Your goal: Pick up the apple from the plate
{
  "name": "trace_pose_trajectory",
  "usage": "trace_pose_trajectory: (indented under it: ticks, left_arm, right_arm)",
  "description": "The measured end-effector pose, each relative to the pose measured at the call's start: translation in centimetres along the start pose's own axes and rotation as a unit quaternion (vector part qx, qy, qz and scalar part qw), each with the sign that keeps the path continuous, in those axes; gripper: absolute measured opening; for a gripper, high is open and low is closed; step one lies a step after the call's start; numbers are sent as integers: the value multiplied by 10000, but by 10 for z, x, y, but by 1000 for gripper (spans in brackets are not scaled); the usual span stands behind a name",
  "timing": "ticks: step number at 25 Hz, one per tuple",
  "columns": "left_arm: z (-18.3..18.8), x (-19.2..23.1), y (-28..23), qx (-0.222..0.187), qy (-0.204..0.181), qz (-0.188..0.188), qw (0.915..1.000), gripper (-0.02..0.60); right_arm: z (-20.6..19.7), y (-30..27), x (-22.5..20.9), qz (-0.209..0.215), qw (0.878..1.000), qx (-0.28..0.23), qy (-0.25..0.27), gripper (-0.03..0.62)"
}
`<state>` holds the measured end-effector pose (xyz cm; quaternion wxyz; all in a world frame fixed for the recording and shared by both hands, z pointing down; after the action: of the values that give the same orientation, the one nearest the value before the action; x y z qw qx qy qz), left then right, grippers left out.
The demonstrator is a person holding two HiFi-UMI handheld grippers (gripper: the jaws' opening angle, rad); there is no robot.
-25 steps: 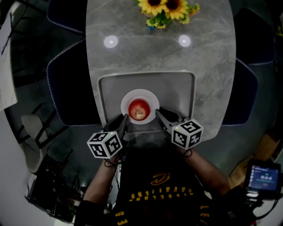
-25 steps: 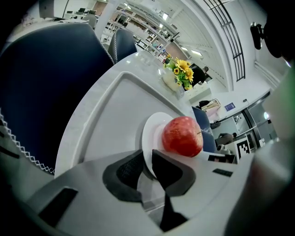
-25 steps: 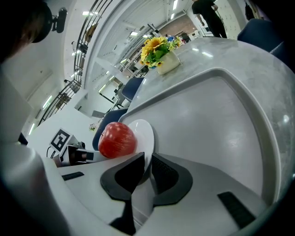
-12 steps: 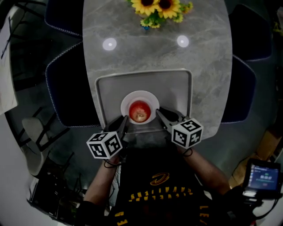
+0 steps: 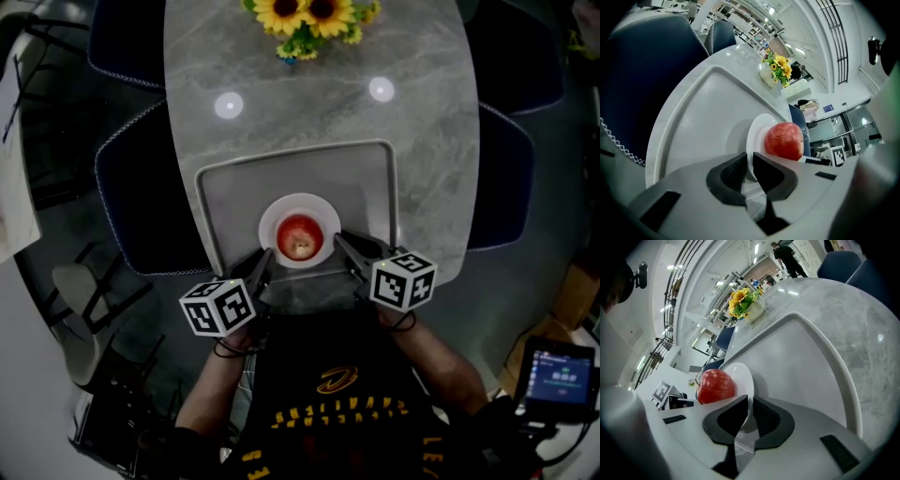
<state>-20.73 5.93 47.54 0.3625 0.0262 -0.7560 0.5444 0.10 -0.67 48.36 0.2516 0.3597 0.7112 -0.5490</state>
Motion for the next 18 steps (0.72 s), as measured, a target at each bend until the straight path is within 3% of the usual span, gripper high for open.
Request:
trace_pose_trajectory:
  ticks: [18]
  left_arm:
    - [-12, -51, -6, 421, -859, -484, 9942, 41]
  right_arm:
    - [-15, 63, -11, -231, 9956, -833, -371, 43]
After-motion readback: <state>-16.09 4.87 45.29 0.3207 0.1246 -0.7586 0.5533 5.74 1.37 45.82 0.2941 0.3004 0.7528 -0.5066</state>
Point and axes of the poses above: the fingertips, and each gripper's own axes: y backward along the fingers, x to its left, z out of its top, the point moved 6 cm from there along y, backward along the fingers, and after that the axes turned 6 degrees about z, right-handed, at the moved point
